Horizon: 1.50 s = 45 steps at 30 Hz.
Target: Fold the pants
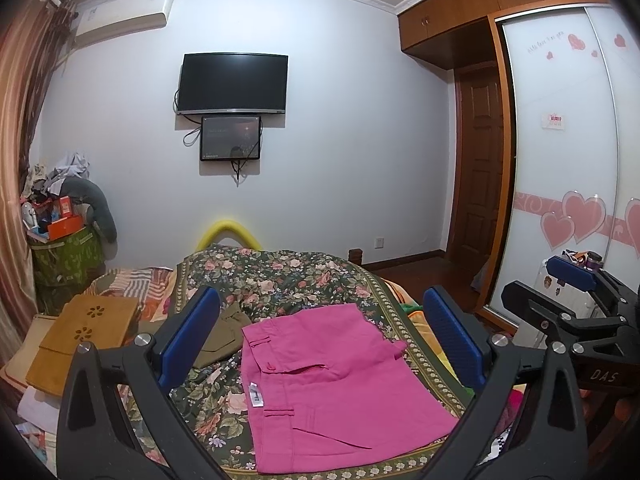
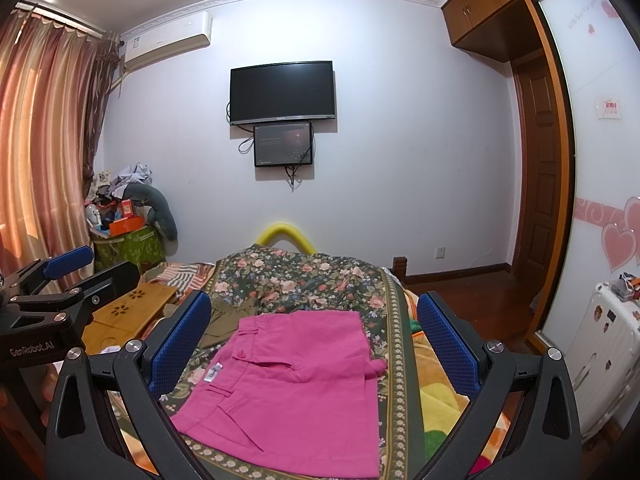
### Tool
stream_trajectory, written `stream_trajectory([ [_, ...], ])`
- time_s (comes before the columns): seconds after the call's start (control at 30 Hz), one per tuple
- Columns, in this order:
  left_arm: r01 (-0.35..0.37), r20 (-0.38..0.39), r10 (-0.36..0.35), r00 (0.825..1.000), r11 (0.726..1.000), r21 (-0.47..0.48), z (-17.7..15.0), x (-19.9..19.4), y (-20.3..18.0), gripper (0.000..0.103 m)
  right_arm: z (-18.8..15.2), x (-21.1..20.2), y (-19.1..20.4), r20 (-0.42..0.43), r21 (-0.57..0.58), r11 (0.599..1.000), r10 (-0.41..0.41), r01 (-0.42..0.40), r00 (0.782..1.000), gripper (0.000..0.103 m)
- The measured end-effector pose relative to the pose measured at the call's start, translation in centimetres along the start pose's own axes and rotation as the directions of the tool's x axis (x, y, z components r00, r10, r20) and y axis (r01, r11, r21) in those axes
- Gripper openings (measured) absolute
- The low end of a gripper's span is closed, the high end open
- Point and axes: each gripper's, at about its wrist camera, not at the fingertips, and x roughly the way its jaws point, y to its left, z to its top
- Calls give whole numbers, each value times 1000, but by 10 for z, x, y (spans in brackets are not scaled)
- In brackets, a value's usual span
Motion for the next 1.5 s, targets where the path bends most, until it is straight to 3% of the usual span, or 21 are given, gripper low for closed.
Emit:
stream_trajectory([
  [0.6,-2,-23,2,1000,1000,7,-5,18,3,103,-6,10,1,-24,-1,1000,-20,20,1000,102],
  [0.73,-40,-55,41,998,999,19,-14,39,7,103,-15,23,-7,-63,9,999,-40,41,997,102],
  [0.9,-59,-157,62,986,998,22,-32,84,19,103,-37,52,-27,-169,47,996,-63,72,984,102],
  [1.03,-76,-243,78,967,997,18,-53,120,31,103,-57,75,-51,-273,80,992,-68,93,960,102],
  [1.17,-106,-323,108,940,994,23,-74,158,46,103,-80,105,-78,-385,110,987,-66,117,920,102],
  [1.23,-141,-371,140,918,990,26,-88,177,56,103,-90,118,-89,-429,116,985,-65,127,901,102],
  [1.3,-126,-411,126,903,992,28,-100,195,65,103,-97,129,-96,-462,116,986,-56,123,885,102],
  [1.37,-122,-483,125,867,992,39,-113,218,76,103,-104,142,-103,-483,114,987,-48,117,874,102],
  [1.5,-127,-555,136,821,990,55,-134,250,89,103,-110,168,-107,-513,113,991,-4,72,858,97],
])
